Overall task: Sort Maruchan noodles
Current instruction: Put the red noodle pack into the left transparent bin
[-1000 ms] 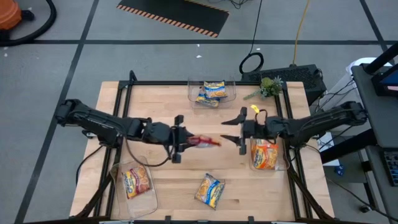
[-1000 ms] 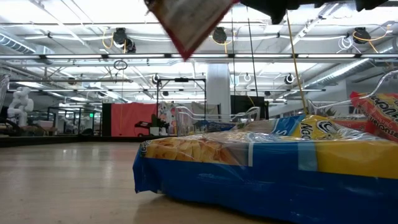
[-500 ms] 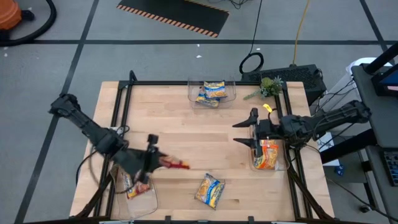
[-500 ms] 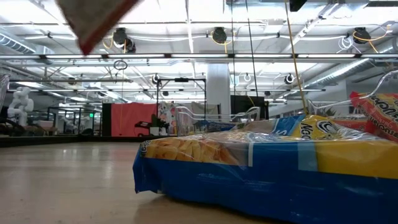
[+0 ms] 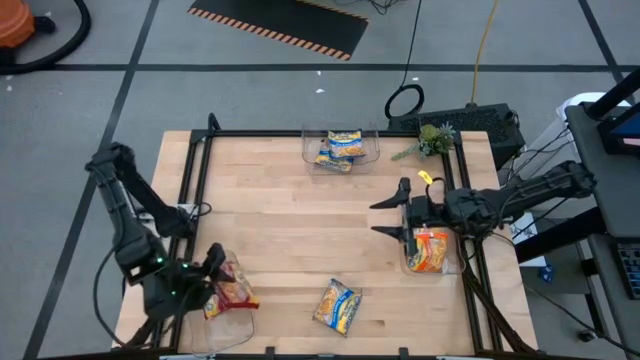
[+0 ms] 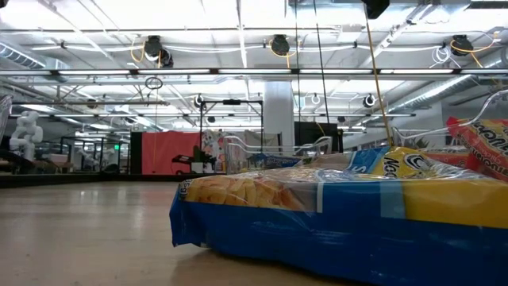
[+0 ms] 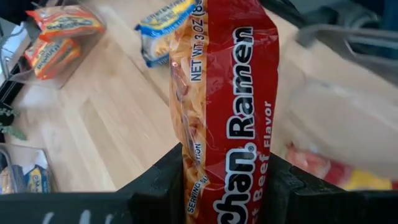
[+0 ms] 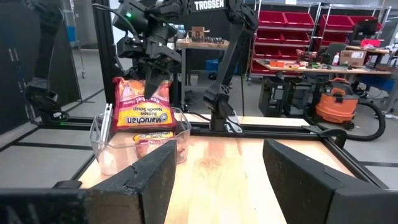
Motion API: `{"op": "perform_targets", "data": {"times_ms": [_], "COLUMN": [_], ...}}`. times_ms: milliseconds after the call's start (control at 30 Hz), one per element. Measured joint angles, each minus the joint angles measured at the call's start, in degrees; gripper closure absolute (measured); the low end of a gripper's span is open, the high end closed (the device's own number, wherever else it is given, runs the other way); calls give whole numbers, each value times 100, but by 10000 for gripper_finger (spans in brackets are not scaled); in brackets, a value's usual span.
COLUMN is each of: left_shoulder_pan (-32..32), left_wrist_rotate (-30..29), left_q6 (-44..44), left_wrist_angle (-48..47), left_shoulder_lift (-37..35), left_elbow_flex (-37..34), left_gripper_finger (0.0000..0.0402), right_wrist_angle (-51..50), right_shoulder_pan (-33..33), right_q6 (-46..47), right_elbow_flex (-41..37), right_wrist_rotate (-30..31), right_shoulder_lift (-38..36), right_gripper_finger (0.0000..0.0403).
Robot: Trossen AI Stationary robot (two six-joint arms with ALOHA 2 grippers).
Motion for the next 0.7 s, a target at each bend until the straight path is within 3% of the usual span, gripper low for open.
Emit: {"op": "perform_targets", "data": {"times_ms": [300,700], "left_shoulder_pan": [-658,-774], "left_wrist_rotate": [-62,590], "left_q6": [-403,-491], "left_wrist_angle": [-454,-381], "left_shoulder_lift": [-7,-4], "left_elbow_flex": [-332,-1017], "left_gripper_finger": [266,265], "right_wrist_angle": [0,0], "right_shoulder_pan": [0,0], "right_q6": [3,3], "right_elbow_flex": [0,0], "right_wrist_rotate": [0,2], "right_shoulder_lift": [219,445], "right_gripper_finger": [172,172]}}
